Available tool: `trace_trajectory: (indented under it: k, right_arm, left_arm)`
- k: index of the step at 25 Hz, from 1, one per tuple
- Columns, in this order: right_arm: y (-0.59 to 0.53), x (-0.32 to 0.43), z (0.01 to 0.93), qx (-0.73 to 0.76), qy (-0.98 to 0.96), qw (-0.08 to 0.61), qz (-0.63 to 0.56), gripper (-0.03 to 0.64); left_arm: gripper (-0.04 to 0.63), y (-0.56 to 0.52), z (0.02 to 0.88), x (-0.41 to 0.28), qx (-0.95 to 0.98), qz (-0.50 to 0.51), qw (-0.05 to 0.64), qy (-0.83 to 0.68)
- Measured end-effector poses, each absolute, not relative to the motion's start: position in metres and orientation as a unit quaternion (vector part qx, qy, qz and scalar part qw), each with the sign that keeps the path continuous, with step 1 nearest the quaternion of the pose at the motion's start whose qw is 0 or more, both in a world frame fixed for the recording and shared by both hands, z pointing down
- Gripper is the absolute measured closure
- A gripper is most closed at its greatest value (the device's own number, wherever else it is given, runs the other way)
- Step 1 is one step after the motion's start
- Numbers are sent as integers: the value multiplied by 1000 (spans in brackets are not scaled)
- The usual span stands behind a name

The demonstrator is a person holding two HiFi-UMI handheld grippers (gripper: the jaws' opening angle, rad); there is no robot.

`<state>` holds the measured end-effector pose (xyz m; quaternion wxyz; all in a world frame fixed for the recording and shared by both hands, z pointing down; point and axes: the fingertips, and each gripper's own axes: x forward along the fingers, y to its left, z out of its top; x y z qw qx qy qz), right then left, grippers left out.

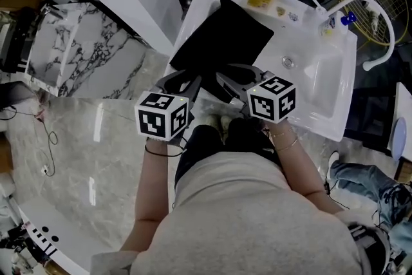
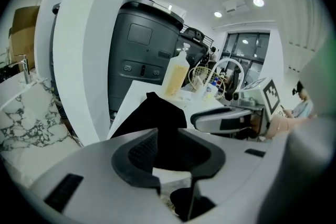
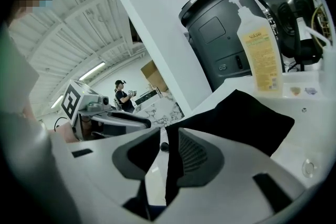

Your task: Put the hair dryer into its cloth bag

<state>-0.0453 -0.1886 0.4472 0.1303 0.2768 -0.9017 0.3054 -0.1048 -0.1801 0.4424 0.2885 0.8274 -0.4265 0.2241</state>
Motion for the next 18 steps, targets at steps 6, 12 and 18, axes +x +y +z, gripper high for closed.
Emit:
trace_trajectory:
  k: [6, 12, 18]
  right_arm:
    - [-199, -43, 405, 287, -912, 71, 285, 548]
    - [-196, -47, 356, 259, -931, 26, 254, 617]
    - [-193, -48, 322, 257, -939, -13, 227, 618]
  left_arm:
    - [557, -187, 403, -106, 840, 139, 283, -441]
    - [579, -194, 368, -100, 853, 89, 251, -449]
    - [578, -198, 334, -102, 855, 15, 251, -454]
